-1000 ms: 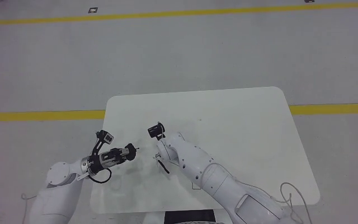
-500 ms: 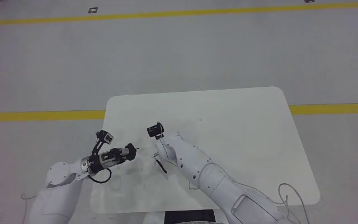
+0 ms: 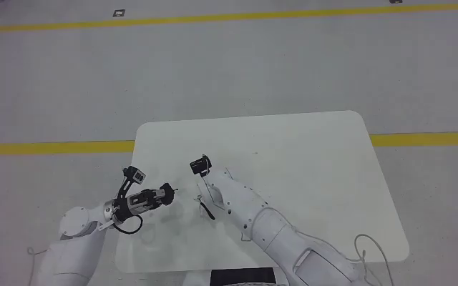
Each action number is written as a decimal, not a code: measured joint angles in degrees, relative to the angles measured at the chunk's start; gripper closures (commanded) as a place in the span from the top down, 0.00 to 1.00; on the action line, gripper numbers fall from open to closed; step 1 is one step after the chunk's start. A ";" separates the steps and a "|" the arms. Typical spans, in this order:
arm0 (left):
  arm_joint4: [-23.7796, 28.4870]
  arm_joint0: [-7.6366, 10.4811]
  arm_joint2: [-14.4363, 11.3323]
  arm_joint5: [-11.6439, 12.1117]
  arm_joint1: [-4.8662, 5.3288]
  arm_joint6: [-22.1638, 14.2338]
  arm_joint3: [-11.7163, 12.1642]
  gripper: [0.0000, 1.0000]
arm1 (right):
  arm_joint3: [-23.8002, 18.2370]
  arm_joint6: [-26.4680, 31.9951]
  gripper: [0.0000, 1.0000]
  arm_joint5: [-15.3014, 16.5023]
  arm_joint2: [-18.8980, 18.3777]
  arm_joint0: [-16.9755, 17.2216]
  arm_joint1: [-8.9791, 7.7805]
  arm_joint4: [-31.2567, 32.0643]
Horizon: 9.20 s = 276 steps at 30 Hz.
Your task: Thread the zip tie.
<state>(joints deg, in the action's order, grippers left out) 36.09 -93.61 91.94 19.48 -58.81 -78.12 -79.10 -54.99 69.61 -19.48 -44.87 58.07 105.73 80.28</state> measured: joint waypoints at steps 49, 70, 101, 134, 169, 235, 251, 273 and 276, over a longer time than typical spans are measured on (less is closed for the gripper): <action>0.00 0.00 0.00 0.00 0.00 0.00 0.00 0.00 | 1.40 0.30 0.09 0.00 0.67 -0.20 0.53 0.68; 0.00 0.00 0.00 0.00 0.00 0.00 0.00 0.00 | -1.10 -0.01 0.00 0.00 -0.39 0.33 0.27 -0.49; 0.00 0.00 0.00 0.00 0.00 0.00 0.00 0.00 | -24.70 -1.63 0.00 19.68 -22.27 14.81 -6.41 -22.60; 0.00 0.00 0.00 0.00 0.00 0.00 0.00 0.00 | -30.37 -16.92 0.00 30.06 -26.87 20.68 -9.11 -37.99; 0.00 0.00 0.00 0.00 0.00 0.00 0.00 0.00 | -33.44 -46.58 0.00 37.16 -22.20 29.03 -10.54 -46.63; -6.11 -2.78 0.59 0.00 -2.99 16.74 -6.27 0.00 | -29.86 -84.87 0.00 20.98 -3.18 28.97 -12.45 -35.37; -6.11 -2.78 0.59 0.00 -2.99 16.74 -6.27 0.00 | -29.92 -86.30 0.00 20.49 -2.06 28.09 -12.42 -33.85; -6.11 -2.78 0.59 0.00 -2.99 16.74 -6.27 0.00 | -28.28 -89.21 0.00 20.09 0.46 26.68 -12.68 -32.33; -6.11 -2.78 0.59 0.00 -2.99 16.74 -6.27 0.00 | -28.15 -89.44 0.00 19.84 0.73 26.42 -12.57 -31.75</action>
<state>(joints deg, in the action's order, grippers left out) 29.98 -96.39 92.53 19.48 -61.80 -61.38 -85.36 -83.14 -19.83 0.36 -44.13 84.48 93.16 48.53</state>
